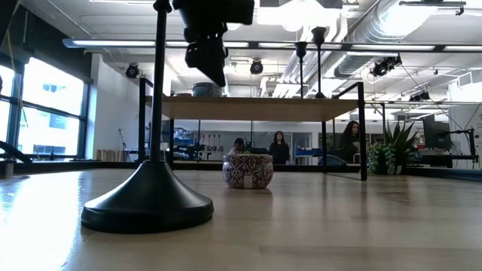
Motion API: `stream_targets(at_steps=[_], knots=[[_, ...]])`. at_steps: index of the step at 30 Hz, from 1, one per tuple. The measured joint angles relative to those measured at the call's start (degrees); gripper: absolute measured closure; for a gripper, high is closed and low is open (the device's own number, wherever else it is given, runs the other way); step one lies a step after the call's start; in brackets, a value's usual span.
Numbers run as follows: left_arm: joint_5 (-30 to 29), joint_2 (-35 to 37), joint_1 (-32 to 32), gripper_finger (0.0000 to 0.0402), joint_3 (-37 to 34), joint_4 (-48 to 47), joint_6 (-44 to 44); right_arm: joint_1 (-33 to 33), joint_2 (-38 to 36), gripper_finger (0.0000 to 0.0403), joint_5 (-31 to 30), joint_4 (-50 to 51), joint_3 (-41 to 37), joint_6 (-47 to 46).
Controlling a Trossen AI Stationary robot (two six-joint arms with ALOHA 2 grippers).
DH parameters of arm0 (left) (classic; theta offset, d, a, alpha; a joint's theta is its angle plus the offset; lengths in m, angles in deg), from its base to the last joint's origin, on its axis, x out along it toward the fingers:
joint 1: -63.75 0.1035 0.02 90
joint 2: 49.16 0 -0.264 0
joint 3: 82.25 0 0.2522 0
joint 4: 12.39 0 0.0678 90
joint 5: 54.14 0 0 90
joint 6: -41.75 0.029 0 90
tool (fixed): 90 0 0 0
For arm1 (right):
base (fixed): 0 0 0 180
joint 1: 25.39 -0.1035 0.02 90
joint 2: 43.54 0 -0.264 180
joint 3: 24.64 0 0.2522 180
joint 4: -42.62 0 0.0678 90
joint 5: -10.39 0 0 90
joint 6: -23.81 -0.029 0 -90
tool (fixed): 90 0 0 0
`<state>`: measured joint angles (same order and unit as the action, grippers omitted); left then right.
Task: Pick & Place candle stick holders
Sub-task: Put the black candle holder on the shelf
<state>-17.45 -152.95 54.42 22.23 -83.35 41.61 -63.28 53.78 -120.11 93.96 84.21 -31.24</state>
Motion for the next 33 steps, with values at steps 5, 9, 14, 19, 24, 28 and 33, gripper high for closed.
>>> stream_targets(at_steps=[5, 9, 14, 19, 24, 28, 33], knots=[[0.54, 0.02, -3.22, 0.0086, 1.79, -0.73, 1.37, 0.00, 0.00, 0.0045, 0.45, -0.02, 0.00, 0.00], [0.26, 0.04, -6.98, 0.0086, 5.68, -6.32, 1.41, -0.01, 0.00, 0.0045, 0.57, 0.60, 0.00, 0.00], [3.41, 0.11, -12.37, 0.0086, 12.04, -11.92, 1.16, -0.02, 0.00, 0.0045, 1.75, 1.07, 0.00, 0.00], [10.25, 0.15, -17.83, 0.0086, 18.43, -15.25, 1.22, -0.02, 0.00, 0.0045, 4.44, 1.05, 0.00, 0.00], [18.18, 0.24, -22.35, 0.0086, 22.74, -20.18, 0.63, -0.02, 0.00, 0.0045, 7.81, 1.03, 0.00, -0.03], [25.67, 0.24, -25.47, 0.0086, 23.71, -26.03, -0.57, -0.02, 0.00, 0.0045, 11.29, 1.01, 0.00, -0.22], [32.67, 0.24, -29.61, 0.0086, 23.71, -28.82, -7.93, -0.03, 0.00, 0.0045, 14.46, 1.01, 0.00, -0.17]])
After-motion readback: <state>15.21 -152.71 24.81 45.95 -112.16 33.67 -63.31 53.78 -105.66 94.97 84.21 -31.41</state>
